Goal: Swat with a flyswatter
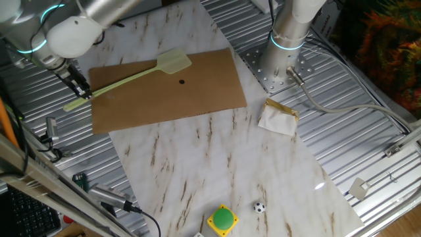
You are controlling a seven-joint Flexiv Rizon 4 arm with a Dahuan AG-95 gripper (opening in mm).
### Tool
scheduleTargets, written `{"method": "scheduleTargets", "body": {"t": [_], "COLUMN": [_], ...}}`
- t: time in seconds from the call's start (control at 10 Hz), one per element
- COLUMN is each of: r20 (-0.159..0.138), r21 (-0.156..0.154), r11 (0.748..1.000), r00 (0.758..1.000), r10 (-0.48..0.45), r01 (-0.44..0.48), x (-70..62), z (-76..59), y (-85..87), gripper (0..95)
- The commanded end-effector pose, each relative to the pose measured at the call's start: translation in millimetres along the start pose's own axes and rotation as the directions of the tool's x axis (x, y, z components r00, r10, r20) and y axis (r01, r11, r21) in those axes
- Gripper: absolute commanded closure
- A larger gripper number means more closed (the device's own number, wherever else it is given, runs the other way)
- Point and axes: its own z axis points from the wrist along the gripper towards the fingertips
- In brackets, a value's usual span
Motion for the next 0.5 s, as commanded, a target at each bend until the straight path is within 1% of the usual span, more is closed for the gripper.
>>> {"method": "scheduleTargets", "body": {"t": [0.1,0.5], "r20": [-0.003,-0.005], "r21": [-0.001,0.003], "r11": [1.0,1.0], "r00": [1.0,1.0], "r10": [0.01,0.031], "r01": [-0.01,-0.031], "x": [-1.4,0.6], "z": [0.4,1.8], "y": [5.2,22.2], "gripper": [95.0,95.0]}}
